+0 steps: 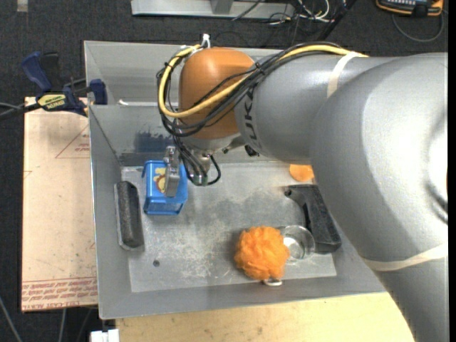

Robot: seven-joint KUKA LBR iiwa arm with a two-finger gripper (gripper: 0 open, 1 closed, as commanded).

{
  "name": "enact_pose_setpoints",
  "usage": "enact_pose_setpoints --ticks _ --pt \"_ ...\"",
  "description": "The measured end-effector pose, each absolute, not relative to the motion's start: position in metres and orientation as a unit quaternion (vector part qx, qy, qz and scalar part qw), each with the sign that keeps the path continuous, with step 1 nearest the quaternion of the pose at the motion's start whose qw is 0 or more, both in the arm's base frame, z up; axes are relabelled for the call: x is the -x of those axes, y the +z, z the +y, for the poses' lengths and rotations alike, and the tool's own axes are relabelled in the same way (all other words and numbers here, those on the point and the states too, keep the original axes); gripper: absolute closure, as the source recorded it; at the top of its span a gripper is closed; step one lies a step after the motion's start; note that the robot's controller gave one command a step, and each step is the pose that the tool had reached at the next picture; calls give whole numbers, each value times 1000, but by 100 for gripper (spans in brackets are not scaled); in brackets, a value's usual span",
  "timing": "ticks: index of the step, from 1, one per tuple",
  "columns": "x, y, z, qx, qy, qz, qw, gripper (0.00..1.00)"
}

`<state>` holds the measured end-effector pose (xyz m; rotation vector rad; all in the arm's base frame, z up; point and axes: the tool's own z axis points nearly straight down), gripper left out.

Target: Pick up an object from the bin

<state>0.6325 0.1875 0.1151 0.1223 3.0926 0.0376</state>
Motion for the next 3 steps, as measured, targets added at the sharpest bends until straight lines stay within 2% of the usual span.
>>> enact_pose_setpoints --ticks 3 --pt "-633 115 187 -40 12 999 23 100"
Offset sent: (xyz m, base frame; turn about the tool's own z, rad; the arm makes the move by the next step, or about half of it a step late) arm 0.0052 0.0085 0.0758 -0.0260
